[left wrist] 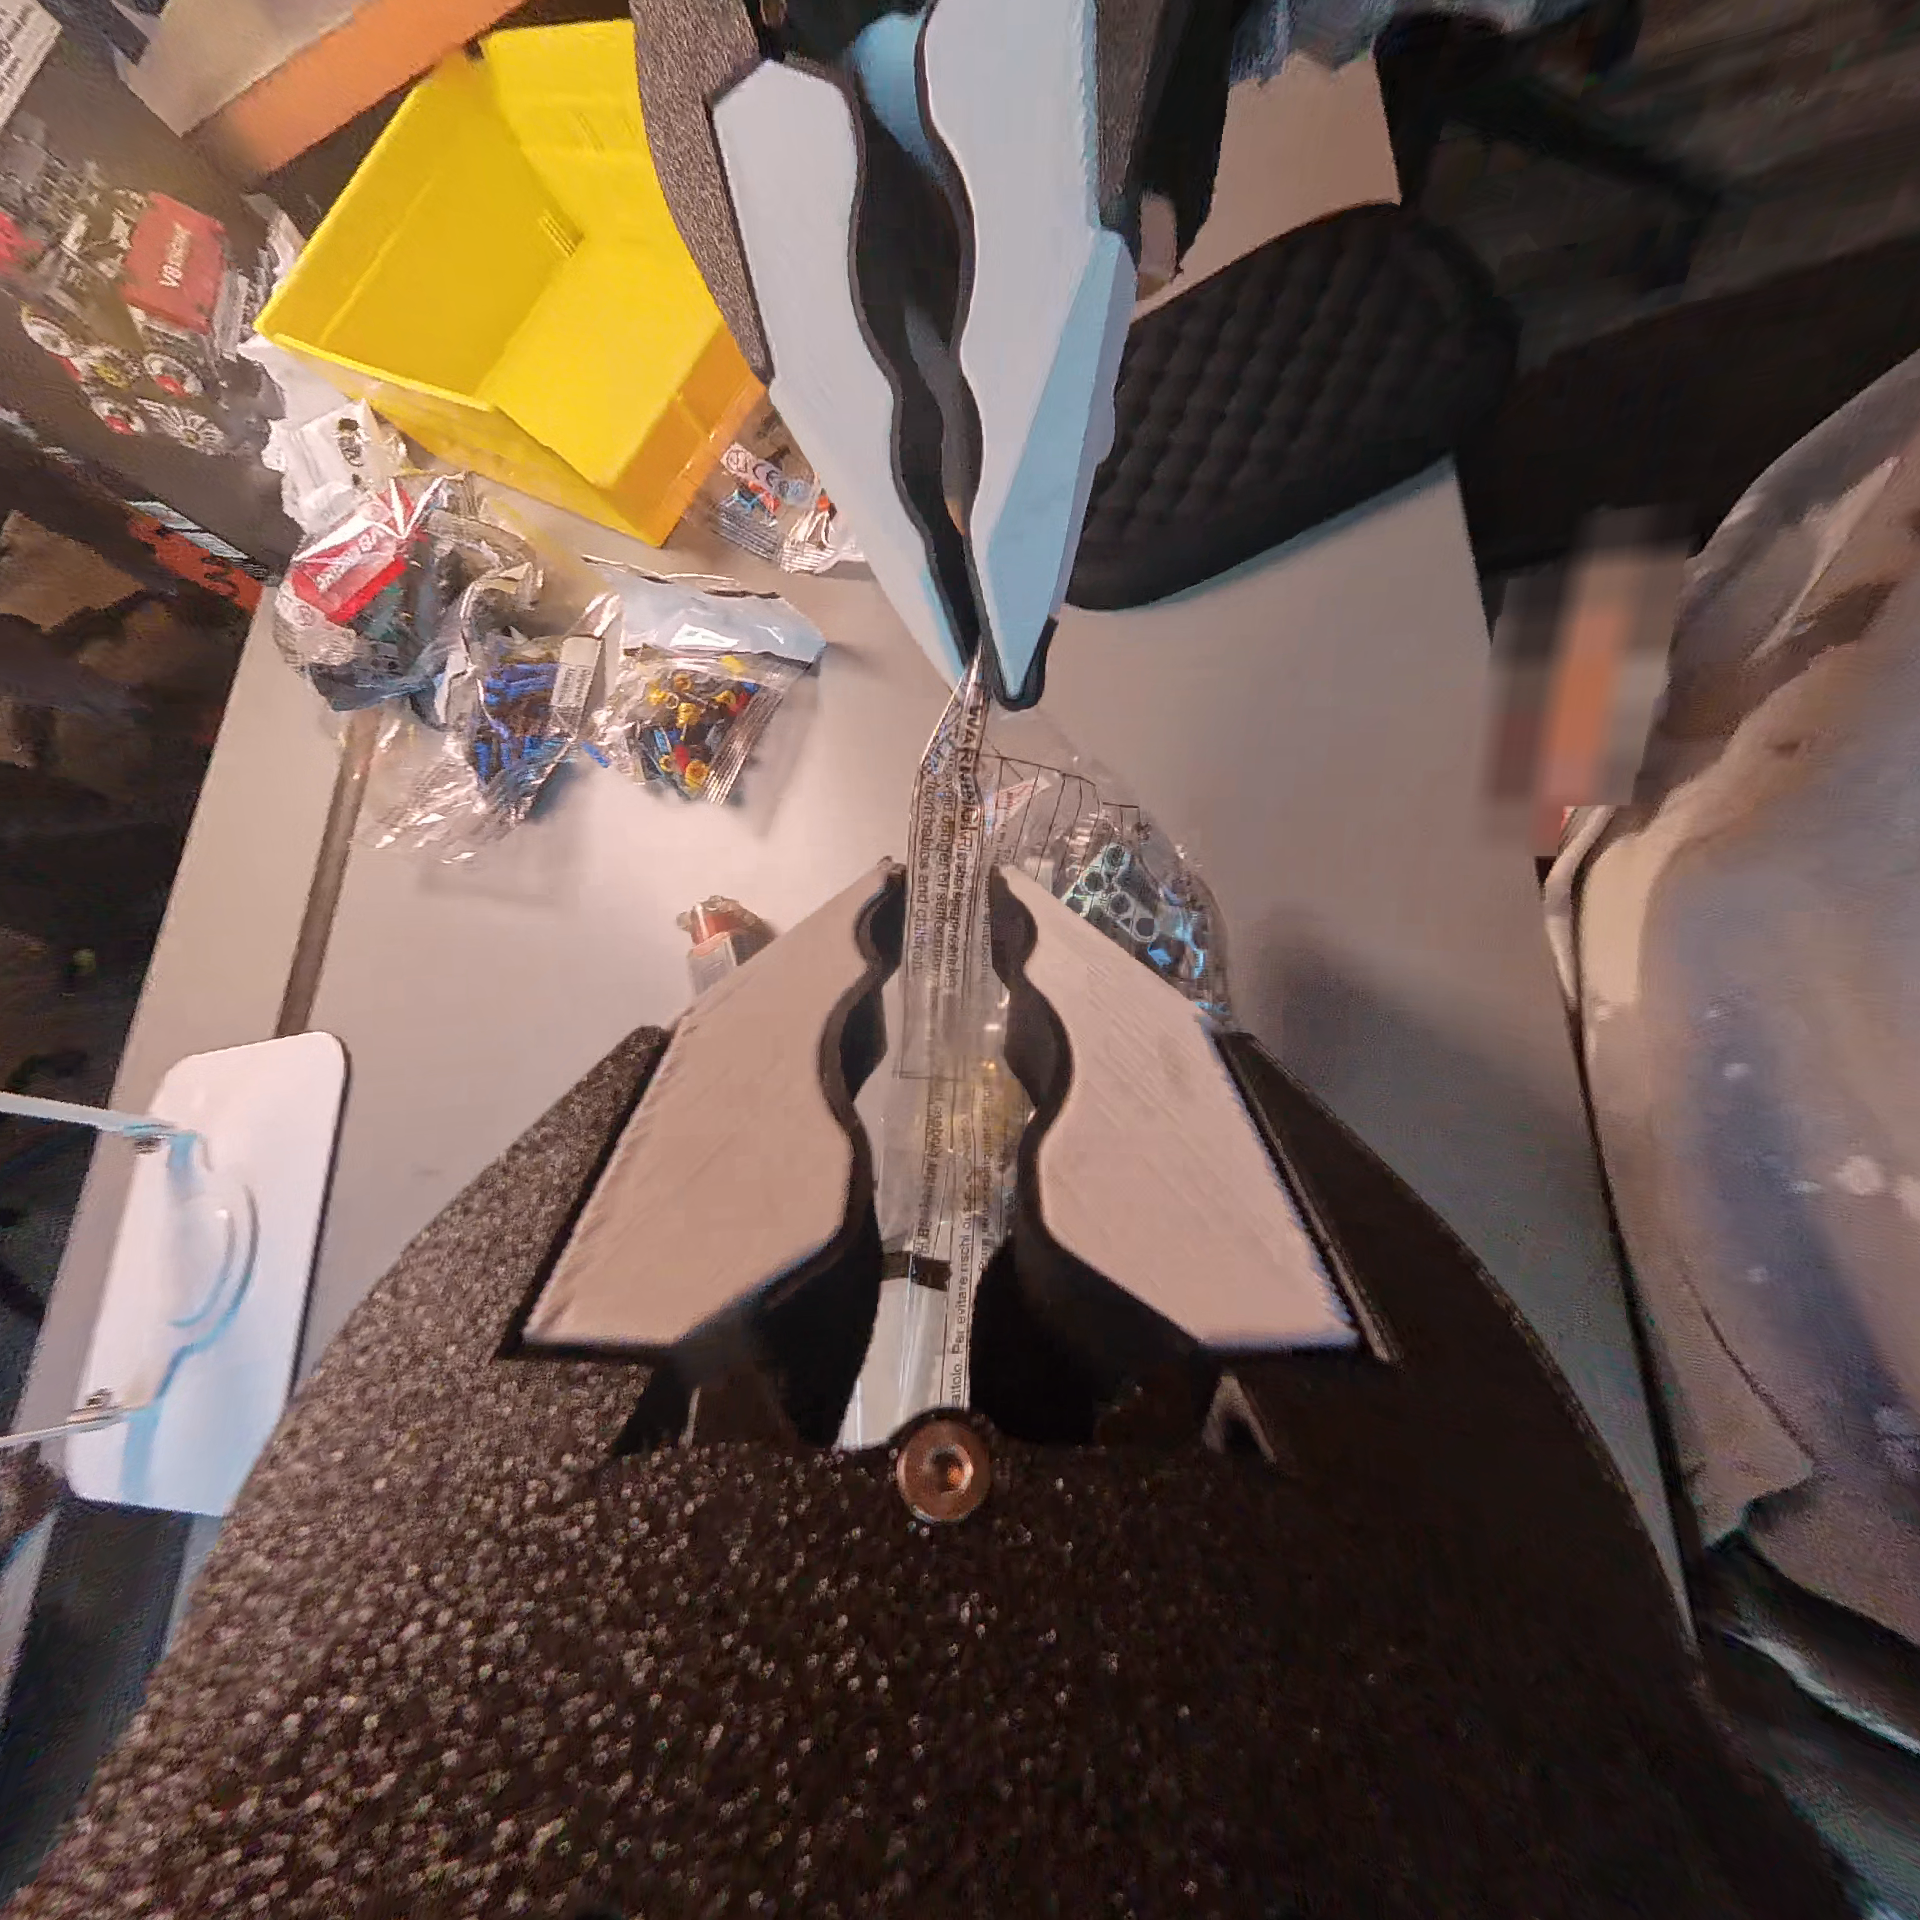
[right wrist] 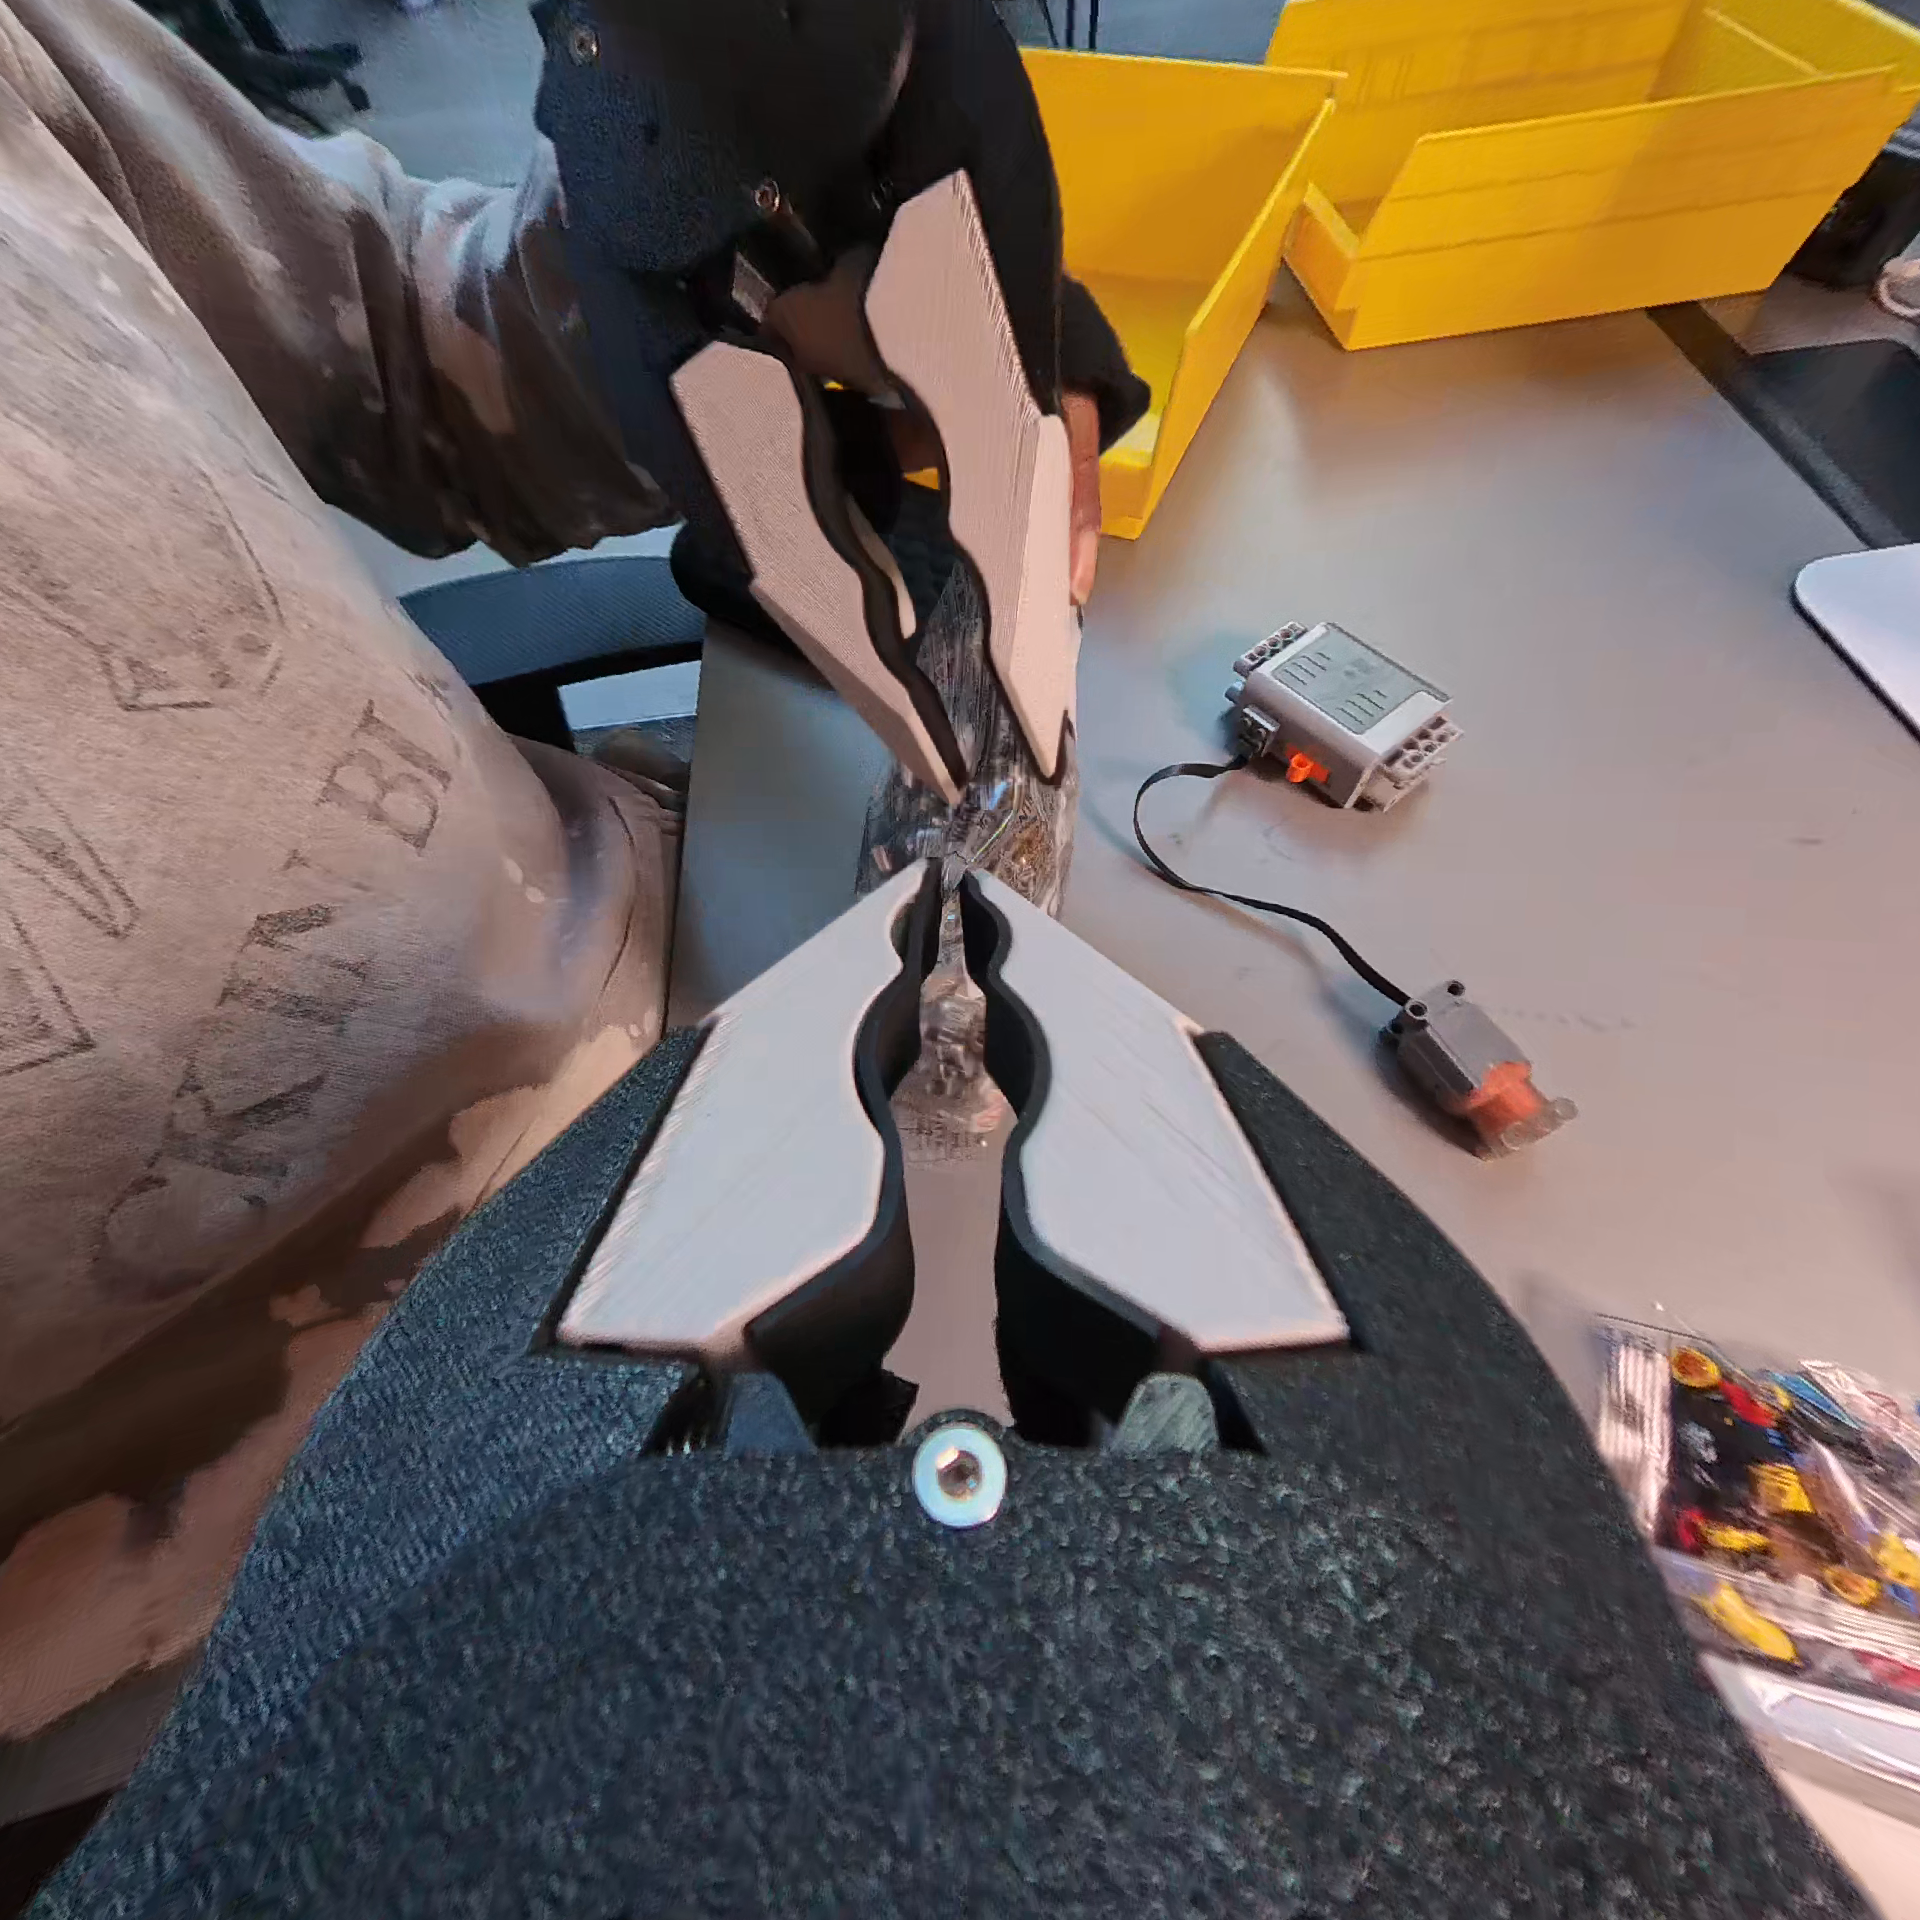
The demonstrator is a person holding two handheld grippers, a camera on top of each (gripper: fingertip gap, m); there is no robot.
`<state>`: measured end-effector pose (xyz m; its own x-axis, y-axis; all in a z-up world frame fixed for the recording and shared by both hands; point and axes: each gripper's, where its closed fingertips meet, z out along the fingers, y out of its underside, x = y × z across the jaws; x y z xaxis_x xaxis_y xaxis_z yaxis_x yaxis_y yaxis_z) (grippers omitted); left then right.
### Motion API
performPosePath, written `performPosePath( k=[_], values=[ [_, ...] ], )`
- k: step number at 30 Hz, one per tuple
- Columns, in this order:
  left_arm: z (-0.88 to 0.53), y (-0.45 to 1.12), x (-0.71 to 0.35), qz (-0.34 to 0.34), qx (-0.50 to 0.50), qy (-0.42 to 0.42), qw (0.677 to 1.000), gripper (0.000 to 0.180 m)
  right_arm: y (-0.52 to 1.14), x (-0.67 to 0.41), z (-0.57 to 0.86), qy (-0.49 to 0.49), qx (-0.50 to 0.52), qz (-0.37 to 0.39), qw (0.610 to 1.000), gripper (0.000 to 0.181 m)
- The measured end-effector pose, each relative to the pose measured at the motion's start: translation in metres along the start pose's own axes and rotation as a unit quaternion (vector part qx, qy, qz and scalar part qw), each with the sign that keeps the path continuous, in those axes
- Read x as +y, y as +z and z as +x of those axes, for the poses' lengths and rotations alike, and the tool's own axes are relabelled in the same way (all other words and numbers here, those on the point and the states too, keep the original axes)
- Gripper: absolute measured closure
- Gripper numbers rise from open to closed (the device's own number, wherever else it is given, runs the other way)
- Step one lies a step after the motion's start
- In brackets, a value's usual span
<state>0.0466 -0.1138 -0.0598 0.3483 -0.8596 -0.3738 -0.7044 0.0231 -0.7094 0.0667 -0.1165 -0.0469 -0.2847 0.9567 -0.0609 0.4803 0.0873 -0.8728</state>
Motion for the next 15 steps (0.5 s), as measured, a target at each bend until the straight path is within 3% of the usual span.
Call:
performPosePath(
  k=[3, 11, 15],
  values=[
    [0.004, 0.002, -0.004, 0.006, 0.024, -0.009, 1.0, 0.172, -0.004, 0.005, 0.002, -0.026, 0.027, 0.005, 0.999, 0.177],
    [0.016, 0.0, -0.005, 0.026, 0.193, -0.181, 0.964, 0.176, -0.007, -0.009, 0.007, -0.213, 0.153, 0.077, 0.962, 0.17],
    [0.021, 0.001, -0.004, 0.014, 0.239, -0.204, 0.949, 0.177, 0.0, -0.003, 0.0, -0.258, 0.135, 0.042, 0.956, 0.172]
  ],
)
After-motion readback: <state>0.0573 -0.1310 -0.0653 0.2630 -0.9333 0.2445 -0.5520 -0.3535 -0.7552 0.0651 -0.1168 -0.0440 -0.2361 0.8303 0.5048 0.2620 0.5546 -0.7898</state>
